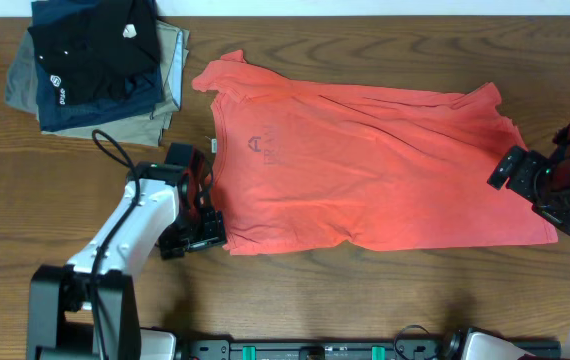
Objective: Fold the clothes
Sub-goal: 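Lower the left gripper onto the shirt's lower-left hem and grasp it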
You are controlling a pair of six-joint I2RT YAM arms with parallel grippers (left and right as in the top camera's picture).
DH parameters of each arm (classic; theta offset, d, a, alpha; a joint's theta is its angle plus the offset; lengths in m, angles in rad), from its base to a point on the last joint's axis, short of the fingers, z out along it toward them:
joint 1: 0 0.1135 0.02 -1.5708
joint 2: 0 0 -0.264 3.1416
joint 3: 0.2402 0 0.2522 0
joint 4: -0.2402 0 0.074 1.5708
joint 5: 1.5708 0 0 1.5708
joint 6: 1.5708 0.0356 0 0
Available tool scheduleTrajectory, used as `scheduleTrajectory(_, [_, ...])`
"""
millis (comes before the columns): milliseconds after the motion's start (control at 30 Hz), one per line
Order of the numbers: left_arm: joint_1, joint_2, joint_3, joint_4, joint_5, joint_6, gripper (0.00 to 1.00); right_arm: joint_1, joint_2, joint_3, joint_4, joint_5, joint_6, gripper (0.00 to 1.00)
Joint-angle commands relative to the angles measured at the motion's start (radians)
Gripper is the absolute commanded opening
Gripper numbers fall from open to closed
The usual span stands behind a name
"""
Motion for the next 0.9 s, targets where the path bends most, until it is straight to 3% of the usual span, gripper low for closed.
scheduleTrajectory(0, [0.003, 0.026, -0.005, 0.021, 0.030, -0.021, 0.74, 0.001, -0.005, -0.005, 0.003, -0.002, 0.002, 0.99])
scheduleTrajectory(667, [0.003, 0.148, -0.005, 0.100, 0.053, -0.091, 0.72, 0.001, -0.005, -0.005, 0.013, -0.002, 0.003, 0.99])
scheduleTrajectory(767, [0.003, 0.148, -0.005, 0.119, 0.061, -0.091, 0.63, 0.001, -0.005, -0.005, 0.016, -0.002, 0.003, 0.99])
scheduleTrajectory(867, [0.003, 0.148, -0.005, 0.134, 0.079, -0.091, 0.48, 0.001, -0.005, -0.005, 0.017, -0.002, 0.003, 0.99])
